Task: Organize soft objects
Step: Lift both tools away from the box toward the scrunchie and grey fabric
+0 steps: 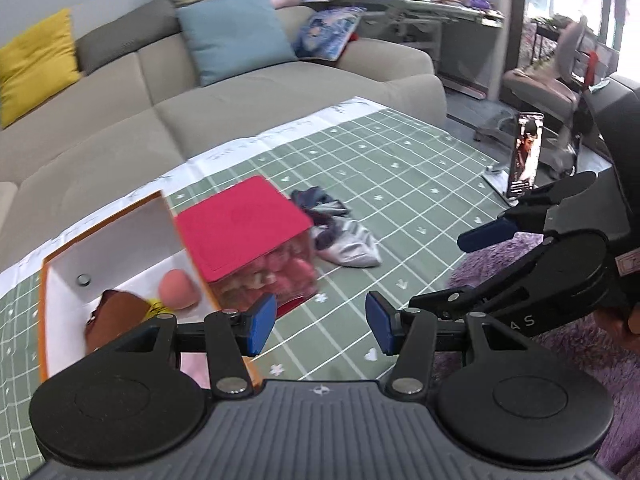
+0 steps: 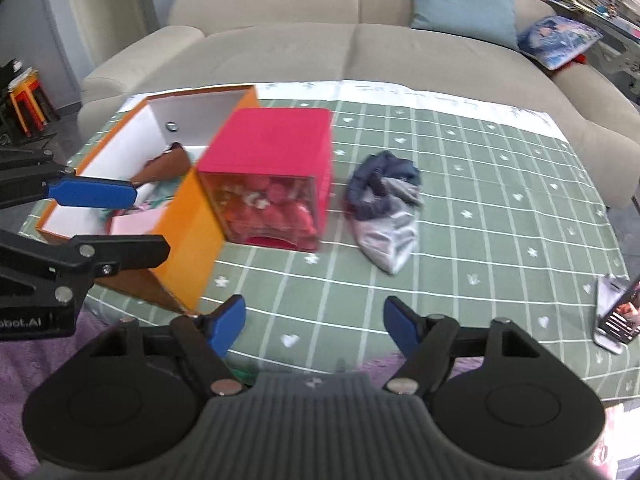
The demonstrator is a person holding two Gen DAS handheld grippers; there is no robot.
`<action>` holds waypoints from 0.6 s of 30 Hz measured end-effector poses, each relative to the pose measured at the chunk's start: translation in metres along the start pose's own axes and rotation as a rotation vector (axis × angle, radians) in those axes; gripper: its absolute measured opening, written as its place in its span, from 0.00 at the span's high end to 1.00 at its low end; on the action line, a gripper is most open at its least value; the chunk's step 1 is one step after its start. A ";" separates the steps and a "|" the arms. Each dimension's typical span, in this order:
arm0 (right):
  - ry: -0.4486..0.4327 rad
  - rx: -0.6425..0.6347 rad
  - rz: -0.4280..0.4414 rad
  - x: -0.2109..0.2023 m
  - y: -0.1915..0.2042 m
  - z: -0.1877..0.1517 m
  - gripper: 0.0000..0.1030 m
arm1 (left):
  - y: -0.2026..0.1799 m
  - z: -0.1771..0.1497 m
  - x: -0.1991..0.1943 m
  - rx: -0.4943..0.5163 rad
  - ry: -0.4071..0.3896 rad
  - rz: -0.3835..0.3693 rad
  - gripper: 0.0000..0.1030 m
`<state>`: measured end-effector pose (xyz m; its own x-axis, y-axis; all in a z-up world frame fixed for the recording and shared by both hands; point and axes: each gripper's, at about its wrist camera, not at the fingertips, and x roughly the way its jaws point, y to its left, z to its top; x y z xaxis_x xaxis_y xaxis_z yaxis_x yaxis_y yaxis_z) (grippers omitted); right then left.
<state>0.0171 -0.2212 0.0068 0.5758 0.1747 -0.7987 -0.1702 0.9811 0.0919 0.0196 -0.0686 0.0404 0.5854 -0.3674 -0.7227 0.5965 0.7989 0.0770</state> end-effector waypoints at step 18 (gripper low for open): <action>0.019 0.075 -0.052 0.031 -0.077 0.015 0.25 | -0.032 0.058 0.063 0.233 0.060 -0.103 0.41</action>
<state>0.0599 -0.2905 -0.0163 0.5669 0.1221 -0.8147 -0.0792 0.9925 0.0936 0.0694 -0.1447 0.0322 0.4858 -0.4068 -0.7736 0.7657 0.6249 0.1522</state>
